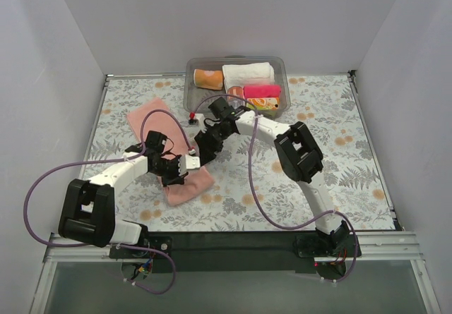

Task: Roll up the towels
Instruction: Roll the towel

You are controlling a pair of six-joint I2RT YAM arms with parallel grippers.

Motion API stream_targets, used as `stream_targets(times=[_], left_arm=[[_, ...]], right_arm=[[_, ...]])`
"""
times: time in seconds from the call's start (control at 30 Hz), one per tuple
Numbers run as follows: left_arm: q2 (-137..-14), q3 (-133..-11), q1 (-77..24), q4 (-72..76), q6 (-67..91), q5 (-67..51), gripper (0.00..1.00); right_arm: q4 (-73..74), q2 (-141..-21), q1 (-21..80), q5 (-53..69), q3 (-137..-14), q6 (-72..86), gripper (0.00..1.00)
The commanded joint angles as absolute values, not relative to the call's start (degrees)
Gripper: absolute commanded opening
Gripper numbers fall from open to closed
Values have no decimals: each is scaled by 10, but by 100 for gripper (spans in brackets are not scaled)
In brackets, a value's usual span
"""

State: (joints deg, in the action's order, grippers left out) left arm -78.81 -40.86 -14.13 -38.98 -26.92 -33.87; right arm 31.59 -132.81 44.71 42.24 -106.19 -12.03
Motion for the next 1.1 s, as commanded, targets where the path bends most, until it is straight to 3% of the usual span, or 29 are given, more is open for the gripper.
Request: stream_targets(times=[0.0, 0.17, 0.4, 0.6, 1.07], left_arm=[[-799, -395, -123, -391, -316, -294, 0], [-822, -404, -83, -410, -361, -294, 0], [-892, -437, -28, -426, -445, -284, 0], [-975, -519, 26, -462, -471, -315, 0], [-984, -537, 46, -430, -461, -339, 7]], right_arm=[[345, -1265, 419, 456, -1033, -120, 55], [345, -1224, 413, 470, -993, -116, 55], [323, -1198, 389, 506, -972, -85, 47], [194, -1187, 390, 552, -955, 53, 40], [108, -1317, 469, 526, -1021, 131, 32]])
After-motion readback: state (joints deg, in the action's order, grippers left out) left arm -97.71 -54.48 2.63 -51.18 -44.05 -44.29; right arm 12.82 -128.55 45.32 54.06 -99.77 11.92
